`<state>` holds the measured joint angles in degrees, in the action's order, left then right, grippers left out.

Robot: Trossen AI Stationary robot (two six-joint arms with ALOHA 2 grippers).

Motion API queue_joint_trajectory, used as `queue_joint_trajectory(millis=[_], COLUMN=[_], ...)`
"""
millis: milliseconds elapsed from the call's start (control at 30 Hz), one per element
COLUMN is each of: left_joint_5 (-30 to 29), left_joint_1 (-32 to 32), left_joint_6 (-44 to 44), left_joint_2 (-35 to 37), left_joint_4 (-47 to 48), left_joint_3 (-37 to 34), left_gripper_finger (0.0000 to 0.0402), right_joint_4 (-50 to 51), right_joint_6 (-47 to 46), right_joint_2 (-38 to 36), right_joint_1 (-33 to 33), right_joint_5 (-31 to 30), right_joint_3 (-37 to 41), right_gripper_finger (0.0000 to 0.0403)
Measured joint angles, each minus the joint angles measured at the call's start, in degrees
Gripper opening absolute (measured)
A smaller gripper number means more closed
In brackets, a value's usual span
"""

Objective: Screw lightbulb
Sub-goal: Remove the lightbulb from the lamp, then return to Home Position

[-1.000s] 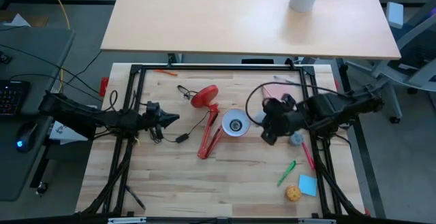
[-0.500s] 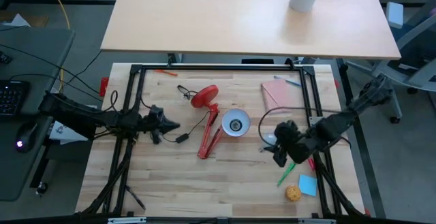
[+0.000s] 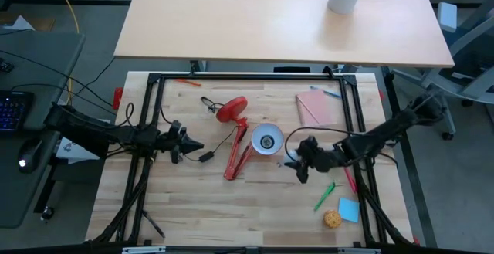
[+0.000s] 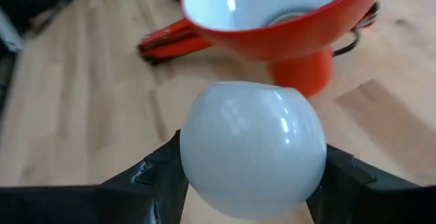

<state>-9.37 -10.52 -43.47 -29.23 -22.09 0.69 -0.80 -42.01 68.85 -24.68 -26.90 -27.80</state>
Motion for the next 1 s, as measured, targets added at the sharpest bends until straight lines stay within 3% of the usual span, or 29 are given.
queue_joint_trajectory(millis=[433,767,1000], left_joint_5=[0.0,0.0,0.51], left_joint_1=[0.0,0.0,0.0], left_joint_6=[0.05,0.11,0.18], left_joint_2=[0.0,0.0,0.0], left_joint_4=[3.29,4.26,4.28], left_joint_3=[0.02,0.02,0.02], left_gripper_finger=[0.0,0.0,0.0], right_joint_4=[-0.42,0.18,-12.21], right_joint_6=[1.5,0.8,4.58], right_joint_2=[0.53,0.53,0.53], right_joint_1=[3.78,5.49,5.75], right_joint_5=[1.63,6.26,6.98], right_joint_3=[0.36,0.37,4.48], right_gripper_finger=[0.0228,0.0328,0.0341])
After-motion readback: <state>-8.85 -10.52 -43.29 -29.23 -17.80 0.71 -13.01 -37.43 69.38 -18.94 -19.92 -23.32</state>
